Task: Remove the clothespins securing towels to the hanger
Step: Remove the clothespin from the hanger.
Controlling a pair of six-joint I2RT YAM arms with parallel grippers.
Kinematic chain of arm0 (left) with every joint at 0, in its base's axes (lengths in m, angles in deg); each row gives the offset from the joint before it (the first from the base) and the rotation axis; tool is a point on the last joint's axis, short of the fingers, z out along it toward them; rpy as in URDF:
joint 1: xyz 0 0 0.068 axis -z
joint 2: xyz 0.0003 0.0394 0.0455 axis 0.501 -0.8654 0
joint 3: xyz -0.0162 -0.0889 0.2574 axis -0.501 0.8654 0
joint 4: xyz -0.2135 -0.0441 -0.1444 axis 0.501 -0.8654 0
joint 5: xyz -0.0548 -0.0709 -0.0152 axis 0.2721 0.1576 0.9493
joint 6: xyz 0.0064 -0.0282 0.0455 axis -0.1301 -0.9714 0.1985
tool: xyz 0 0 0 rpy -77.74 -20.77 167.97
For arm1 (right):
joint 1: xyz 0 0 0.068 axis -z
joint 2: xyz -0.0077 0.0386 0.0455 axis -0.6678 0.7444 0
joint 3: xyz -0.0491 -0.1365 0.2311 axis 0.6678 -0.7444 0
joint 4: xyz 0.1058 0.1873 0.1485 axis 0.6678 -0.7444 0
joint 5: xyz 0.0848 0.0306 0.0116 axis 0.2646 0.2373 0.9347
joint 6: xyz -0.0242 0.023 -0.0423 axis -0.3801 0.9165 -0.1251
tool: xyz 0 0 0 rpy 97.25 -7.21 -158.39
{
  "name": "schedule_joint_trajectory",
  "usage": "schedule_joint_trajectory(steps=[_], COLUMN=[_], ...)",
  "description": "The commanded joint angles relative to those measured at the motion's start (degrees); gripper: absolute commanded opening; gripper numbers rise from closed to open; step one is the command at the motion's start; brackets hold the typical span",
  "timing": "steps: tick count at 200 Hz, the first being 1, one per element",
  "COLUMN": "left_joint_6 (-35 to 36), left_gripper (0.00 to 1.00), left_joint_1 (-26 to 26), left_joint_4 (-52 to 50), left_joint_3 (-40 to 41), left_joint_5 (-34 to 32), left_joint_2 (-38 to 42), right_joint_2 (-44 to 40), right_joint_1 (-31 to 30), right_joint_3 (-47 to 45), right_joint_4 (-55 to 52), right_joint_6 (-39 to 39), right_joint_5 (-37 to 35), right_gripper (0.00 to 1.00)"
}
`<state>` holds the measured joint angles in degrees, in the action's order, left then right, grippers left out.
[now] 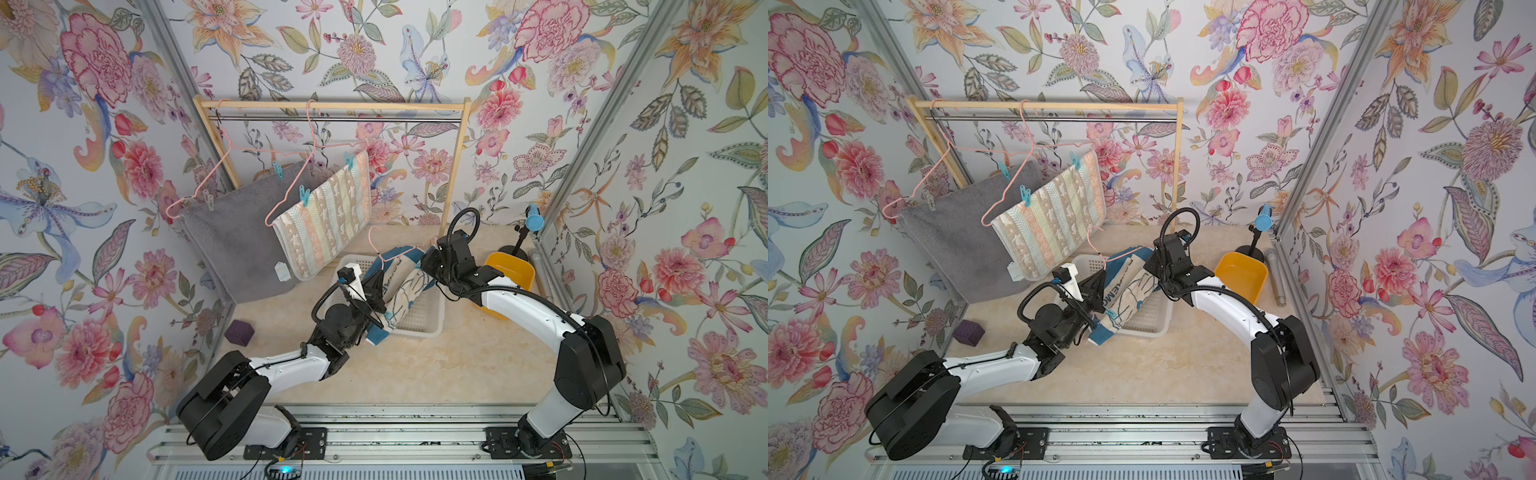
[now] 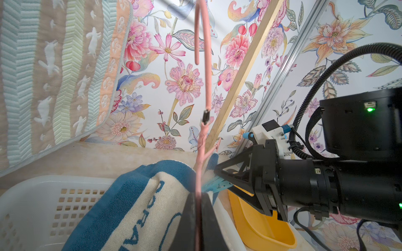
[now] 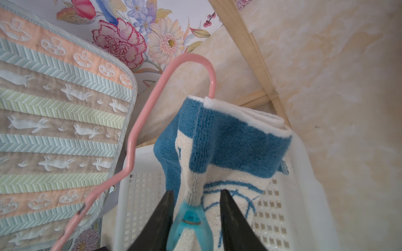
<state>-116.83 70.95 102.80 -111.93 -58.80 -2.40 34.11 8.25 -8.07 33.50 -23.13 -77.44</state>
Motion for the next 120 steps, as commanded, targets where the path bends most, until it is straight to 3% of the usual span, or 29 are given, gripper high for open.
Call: schedule_joint_trajectory(steps=[1, 28, 74, 120], left_joint_6=[0.7, 0.8, 0.7, 1.2], left_gripper=[0.00, 0.00, 0.00, 0.00], left_joint_1=[-0.3, -0.2, -0.2, -0.2], left_joint_4=[3.3, 3.2, 3.0, 2.6], left_joint_3=[0.2, 0.0, -0.4, -0.5], left_joint_5=[-1.1, -1.0, -1.0, -1.4], left_joint_2=[1.0, 0.8, 0.8, 0.8], right_joint_2=[0.4, 0.5, 0.2, -1.0], right_joint_1=[0.2, 0.3, 0.3, 0.2], right_joint_3=[-0.3, -1.2, -1.7, -2.1], right_joint_4=[0.4, 1.0, 1.2, 1.2], right_joint_6=[1.8, 2.7, 2.9, 1.9], right_joint_5=[1.1, 1.6, 1.7, 0.9], right_gripper=[0.39, 0.37, 0.15, 0.10])
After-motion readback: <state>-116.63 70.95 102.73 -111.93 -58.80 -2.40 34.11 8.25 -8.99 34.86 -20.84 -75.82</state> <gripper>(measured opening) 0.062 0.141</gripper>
